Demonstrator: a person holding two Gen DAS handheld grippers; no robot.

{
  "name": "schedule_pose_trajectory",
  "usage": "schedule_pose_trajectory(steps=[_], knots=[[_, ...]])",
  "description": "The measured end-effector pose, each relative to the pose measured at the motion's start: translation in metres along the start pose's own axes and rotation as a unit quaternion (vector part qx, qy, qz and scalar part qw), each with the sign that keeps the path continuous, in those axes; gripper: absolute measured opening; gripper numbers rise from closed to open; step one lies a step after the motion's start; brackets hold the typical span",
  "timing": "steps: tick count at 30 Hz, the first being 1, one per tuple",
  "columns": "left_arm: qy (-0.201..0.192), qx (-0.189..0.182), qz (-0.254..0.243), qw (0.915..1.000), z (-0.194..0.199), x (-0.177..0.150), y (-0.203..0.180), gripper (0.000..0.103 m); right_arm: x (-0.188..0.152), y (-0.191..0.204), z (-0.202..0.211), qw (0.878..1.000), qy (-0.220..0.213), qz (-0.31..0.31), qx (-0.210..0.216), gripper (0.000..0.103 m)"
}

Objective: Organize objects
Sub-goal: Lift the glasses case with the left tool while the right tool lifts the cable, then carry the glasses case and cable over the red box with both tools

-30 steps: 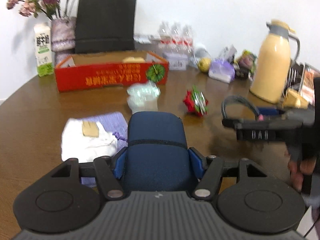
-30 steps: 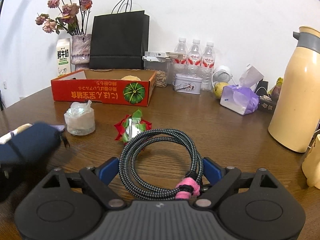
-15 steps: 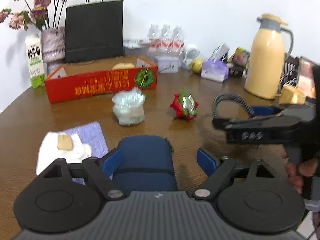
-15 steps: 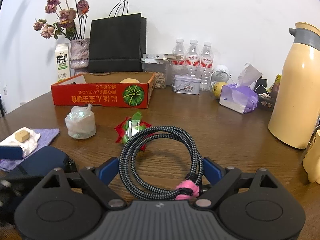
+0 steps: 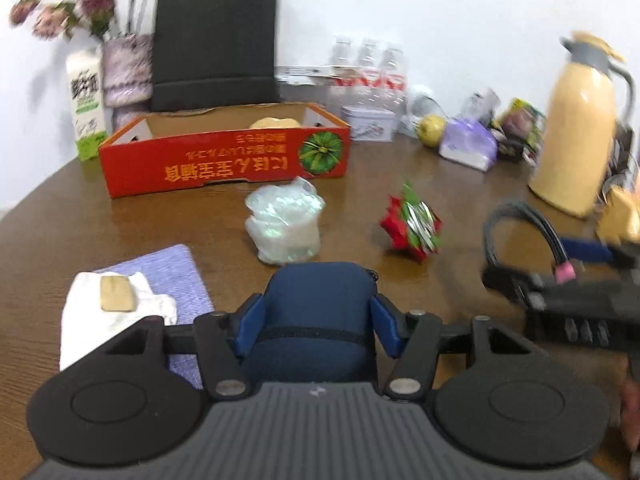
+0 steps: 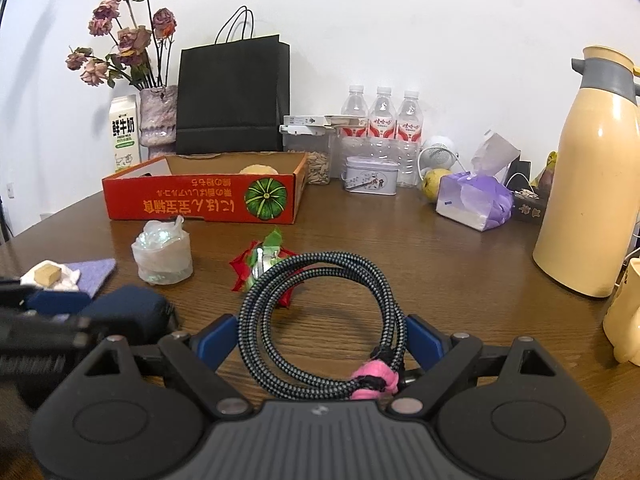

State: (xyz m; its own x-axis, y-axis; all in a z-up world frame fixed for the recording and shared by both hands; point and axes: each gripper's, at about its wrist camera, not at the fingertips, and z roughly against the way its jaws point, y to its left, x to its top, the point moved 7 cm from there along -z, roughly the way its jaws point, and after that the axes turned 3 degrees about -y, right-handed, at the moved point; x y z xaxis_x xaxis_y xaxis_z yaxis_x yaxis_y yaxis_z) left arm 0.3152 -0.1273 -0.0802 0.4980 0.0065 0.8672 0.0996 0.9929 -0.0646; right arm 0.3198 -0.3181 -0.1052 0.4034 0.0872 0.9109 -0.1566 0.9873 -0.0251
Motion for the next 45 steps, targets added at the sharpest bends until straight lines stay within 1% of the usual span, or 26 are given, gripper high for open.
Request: schedule_pose_trajectory(steps=[2,3,5,7,9,11,13,14,15,17,22,24,28,32,41,45], knots=[[-0.003,-0.003,0.033,0.9994,0.000,0.004,0.008,0.059,0.000,0.000,0.000,1.000,0.000,0.002,-0.002,0.089],[-0.007,-0.007,0.045,0.9989,0.002,0.005,0.011,0.060,0.000,0.001,0.000,1.000,0.000,0.003,-0.002,0.089],[-0.023,-0.006,0.046,0.9986,0.012,0.007,0.013,0.062,0.000,0.002,0.000,1.000,0.001,0.006,0.000,0.089],[-0.041,-0.004,0.027,0.9988,0.024,0.008,0.012,0.080,0.000,0.003,-0.001,1.000,0.004,0.010,0.001,0.089],[-0.050,-0.005,0.003,0.9987,0.032,0.006,0.008,0.082,-0.001,0.004,-0.002,1.000,0.005,0.013,0.002,0.089],[-0.034,-0.005,-0.018,0.9992,0.028,0.002,0.005,0.082,-0.001,0.005,-0.002,1.000,0.006,0.014,0.003,0.089],[-0.007,-0.016,-0.022,0.9996,0.018,-0.003,0.002,0.080,-0.001,0.004,-0.003,1.000,0.008,0.013,0.003,0.089],[0.008,-0.019,-0.023,0.9995,0.012,-0.007,0.001,0.081,-0.001,0.004,-0.003,1.000,0.009,0.013,0.002,0.089],[0.019,-0.011,-0.028,0.9994,0.006,-0.009,0.000,0.082,-0.001,0.004,-0.003,1.000,0.009,0.013,0.002,0.089],[0.046,-0.008,-0.026,0.9986,-0.005,-0.014,0.001,0.082,-0.001,0.004,-0.003,1.000,0.009,0.013,0.001,0.089],[0.033,-0.021,-0.003,0.9992,-0.002,-0.014,0.008,0.067,-0.002,0.005,-0.005,1.000,0.013,0.018,0.004,0.089],[0.025,-0.023,0.006,0.9994,0.002,-0.014,0.011,0.066,-0.002,0.006,-0.005,1.000,0.015,0.021,0.003,0.089],[0.001,-0.008,0.017,0.9998,0.012,-0.010,0.015,0.065,-0.002,0.009,-0.005,1.000,0.016,0.027,0.001,0.089],[-0.032,0.002,0.008,0.9995,0.026,-0.004,0.015,0.065,-0.001,0.012,-0.002,0.999,0.006,0.035,-0.004,0.089],[-0.058,0.002,0.014,0.9982,0.048,0.009,0.028,0.065,0.006,0.035,0.006,0.999,-0.027,0.036,0.012,0.089],[-0.073,0.008,0.017,0.9972,0.055,0.020,0.038,0.065,0.011,0.050,0.003,0.999,-0.029,0.037,0.023,0.089]])
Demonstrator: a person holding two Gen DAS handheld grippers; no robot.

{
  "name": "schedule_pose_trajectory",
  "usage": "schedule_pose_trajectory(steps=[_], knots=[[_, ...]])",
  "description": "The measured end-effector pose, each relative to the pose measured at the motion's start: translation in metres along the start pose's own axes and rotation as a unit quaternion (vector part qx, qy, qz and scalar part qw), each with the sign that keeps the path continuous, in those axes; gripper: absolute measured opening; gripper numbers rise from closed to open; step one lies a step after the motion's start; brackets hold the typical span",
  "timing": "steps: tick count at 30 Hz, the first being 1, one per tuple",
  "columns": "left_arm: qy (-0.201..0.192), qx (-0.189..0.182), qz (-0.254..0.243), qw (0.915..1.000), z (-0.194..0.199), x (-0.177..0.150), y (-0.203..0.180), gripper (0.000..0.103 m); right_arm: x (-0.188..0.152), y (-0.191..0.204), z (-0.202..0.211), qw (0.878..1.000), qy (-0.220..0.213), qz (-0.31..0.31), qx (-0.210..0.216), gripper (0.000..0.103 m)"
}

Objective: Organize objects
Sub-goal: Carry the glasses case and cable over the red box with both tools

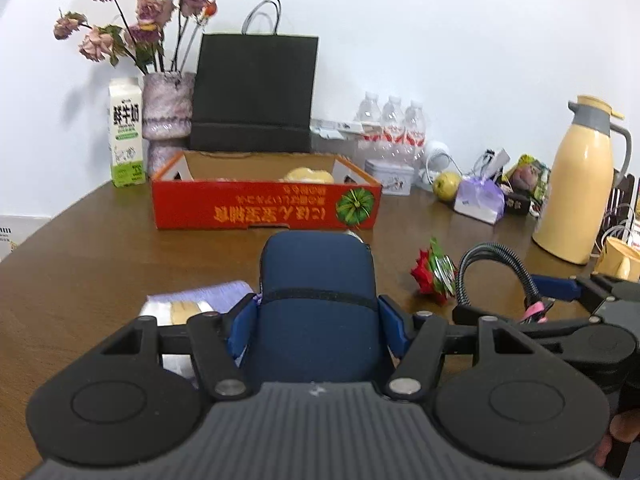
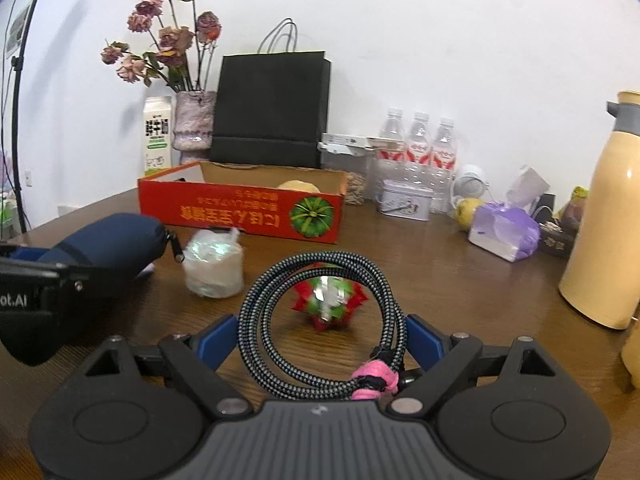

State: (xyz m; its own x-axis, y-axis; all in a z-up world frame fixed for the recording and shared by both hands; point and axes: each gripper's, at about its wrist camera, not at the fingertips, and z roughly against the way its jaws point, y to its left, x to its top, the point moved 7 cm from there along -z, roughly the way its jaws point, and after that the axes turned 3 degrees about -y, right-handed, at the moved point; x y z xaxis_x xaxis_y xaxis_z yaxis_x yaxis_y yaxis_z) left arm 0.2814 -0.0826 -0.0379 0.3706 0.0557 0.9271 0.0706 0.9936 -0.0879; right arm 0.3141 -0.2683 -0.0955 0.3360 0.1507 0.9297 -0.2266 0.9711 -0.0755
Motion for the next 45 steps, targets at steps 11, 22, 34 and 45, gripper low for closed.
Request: schedule_pose_trajectory(steps=[11,22,34,45], knots=[[-0.024,0.015,0.011,0.9995,-0.005,0.033,0.033,0.065,0.044,0.033,-0.015,0.999,-0.028,0.000,0.016,0.089],[-0.040,0.022,0.009,0.9989,-0.033,0.071,0.061,0.065,0.085,0.059,-0.052,0.999,-0.039,-0.015,0.021,0.089],[-0.043,0.028,0.034,0.9981,-0.082,0.106,0.090,0.065,0.119,0.067,-0.109,0.998,-0.041,-0.042,0.016,0.089],[-0.050,0.022,0.056,0.9970,-0.112,0.132,0.104,0.065,0.149,0.074,-0.154,0.996,-0.057,-0.061,0.024,0.089]])
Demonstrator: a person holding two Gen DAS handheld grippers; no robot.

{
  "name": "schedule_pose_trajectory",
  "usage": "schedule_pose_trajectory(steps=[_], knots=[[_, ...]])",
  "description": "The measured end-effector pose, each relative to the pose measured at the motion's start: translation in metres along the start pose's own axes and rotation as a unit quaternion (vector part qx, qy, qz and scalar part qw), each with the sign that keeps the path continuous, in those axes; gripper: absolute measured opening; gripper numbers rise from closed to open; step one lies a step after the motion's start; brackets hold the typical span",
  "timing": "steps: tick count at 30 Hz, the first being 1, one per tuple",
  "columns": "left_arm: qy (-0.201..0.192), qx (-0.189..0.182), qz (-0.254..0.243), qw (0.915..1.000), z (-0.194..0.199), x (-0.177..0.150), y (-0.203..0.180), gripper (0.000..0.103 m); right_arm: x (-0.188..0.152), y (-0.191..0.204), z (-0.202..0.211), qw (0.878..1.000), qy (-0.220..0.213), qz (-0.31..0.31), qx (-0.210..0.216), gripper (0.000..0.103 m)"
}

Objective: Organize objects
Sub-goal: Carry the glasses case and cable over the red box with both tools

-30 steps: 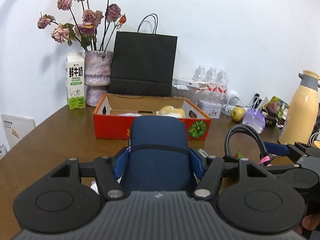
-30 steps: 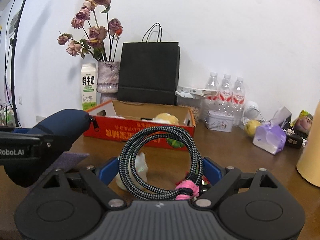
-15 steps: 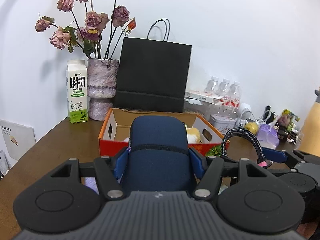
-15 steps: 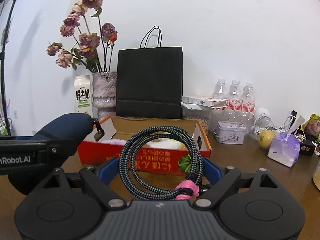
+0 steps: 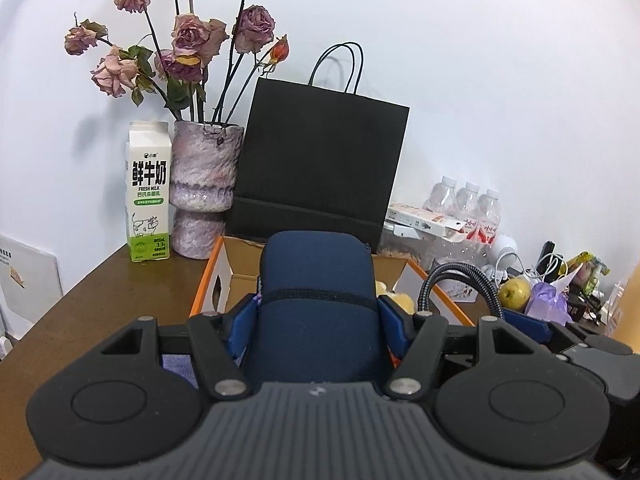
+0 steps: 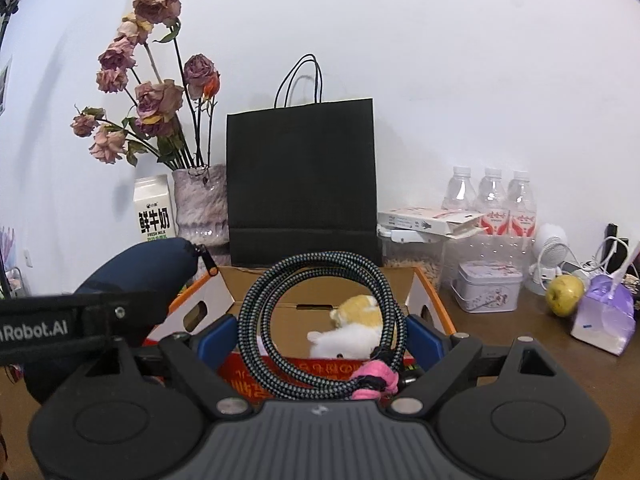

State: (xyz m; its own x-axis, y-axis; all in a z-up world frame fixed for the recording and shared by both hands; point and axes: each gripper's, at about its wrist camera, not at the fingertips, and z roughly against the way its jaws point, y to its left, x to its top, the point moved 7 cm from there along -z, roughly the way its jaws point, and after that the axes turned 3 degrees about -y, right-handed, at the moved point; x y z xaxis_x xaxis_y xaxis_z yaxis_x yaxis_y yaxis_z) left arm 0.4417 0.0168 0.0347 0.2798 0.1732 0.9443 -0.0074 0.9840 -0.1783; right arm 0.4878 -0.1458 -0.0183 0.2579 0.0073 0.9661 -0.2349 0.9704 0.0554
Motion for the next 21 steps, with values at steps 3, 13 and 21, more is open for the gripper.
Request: schedule_pose_trajectory(steps=[3,13,21], knots=[[-0.004,0.000,0.007,1.0000,-0.007,0.007,0.001,0.065,0.003,-0.003,-0.007,1.000,0.001,-0.004,0.000,0.089],[0.047,-0.022,0.011,0.9986,-0.007,-0.002,0.004,0.065,0.000,-0.021,-0.014,1.000,0.017,-0.020,0.007,0.089],[0.095,-0.031,-0.042,0.9941,0.007,-0.053,-0.003,0.065,-0.019,-0.035,0.006,1.000,0.027,0.002,-0.015,0.089]])
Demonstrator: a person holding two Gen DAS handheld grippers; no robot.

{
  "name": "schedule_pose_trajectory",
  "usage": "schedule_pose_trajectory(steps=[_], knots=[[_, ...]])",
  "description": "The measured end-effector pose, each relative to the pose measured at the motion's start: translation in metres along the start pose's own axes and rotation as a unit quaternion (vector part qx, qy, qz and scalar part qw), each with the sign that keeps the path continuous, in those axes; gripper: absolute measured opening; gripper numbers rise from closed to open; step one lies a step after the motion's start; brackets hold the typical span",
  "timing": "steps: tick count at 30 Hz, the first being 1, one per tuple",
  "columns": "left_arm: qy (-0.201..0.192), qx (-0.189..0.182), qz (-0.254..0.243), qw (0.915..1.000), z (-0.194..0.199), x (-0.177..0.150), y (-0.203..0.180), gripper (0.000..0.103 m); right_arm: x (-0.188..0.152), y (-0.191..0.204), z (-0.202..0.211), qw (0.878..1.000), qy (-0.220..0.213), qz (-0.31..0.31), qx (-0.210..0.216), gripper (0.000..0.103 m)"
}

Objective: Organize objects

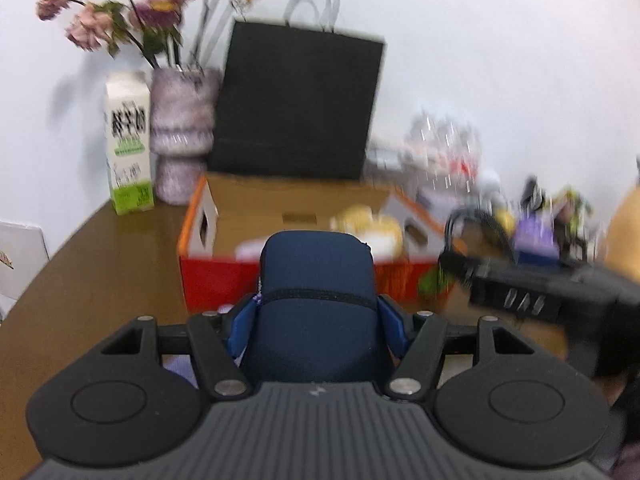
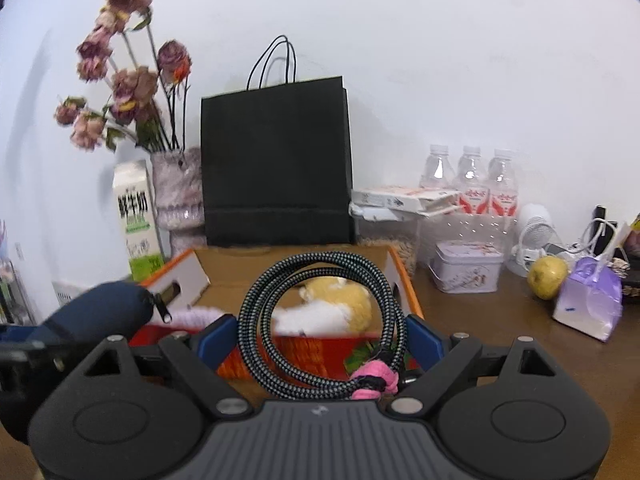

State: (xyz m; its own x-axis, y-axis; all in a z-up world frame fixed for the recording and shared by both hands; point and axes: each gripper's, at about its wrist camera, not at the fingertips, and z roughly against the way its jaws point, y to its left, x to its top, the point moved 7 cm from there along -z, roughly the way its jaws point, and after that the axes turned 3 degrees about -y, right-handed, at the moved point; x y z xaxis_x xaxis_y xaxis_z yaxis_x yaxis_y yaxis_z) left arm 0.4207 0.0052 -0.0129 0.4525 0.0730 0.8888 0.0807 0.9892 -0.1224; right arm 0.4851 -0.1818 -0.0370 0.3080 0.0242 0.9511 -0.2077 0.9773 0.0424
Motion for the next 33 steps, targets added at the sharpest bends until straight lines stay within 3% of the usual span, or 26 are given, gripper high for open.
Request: schedule_pose_trajectory(steps=[6,8,11,12,18,20,22,28,33], knots=[[0.065,0.016,-0.048,0.9966,-0.035,-0.046,-0.015,0.066,-0.006,0.008,0.024,1.000,-0.011,0.027,0.012,0.089],[0.077,0.026,-0.060,0.9949,-0.043,-0.057,-0.018,0.069,-0.005,0.010,0.030,0.999,-0.016,0.029,0.016,0.089],[0.091,0.036,-0.066,0.9930,-0.046,-0.065,-0.018,0.083,-0.005,0.009,0.033,0.999,-0.018,0.028,0.018,0.089],[0.091,0.042,-0.064,0.9929,-0.044,-0.067,-0.017,0.092,-0.005,0.008,0.033,0.999,-0.017,0.027,0.017,0.089],[0.053,0.057,-0.106,0.9914,-0.024,-0.068,-0.027,0.093,-0.006,0.004,0.032,1.000,-0.013,0.019,0.017,0.089],[0.047,0.061,-0.130,0.9885,-0.022,-0.071,-0.035,0.089,-0.006,0.004,0.033,1.000,-0.013,0.020,0.017,0.089],[0.046,0.063,-0.156,0.9847,-0.021,-0.075,-0.042,0.067,-0.006,0.004,0.033,1.000,-0.014,0.020,0.018,0.089],[0.031,0.059,-0.154,0.9858,-0.012,-0.076,-0.044,0.058,-0.005,0.003,0.035,1.000,-0.018,0.017,0.017,0.089],[-0.013,0.039,-0.134,0.9901,0.011,-0.065,-0.046,0.058,-0.004,0.003,0.036,1.000,-0.021,0.015,0.018,0.089]])
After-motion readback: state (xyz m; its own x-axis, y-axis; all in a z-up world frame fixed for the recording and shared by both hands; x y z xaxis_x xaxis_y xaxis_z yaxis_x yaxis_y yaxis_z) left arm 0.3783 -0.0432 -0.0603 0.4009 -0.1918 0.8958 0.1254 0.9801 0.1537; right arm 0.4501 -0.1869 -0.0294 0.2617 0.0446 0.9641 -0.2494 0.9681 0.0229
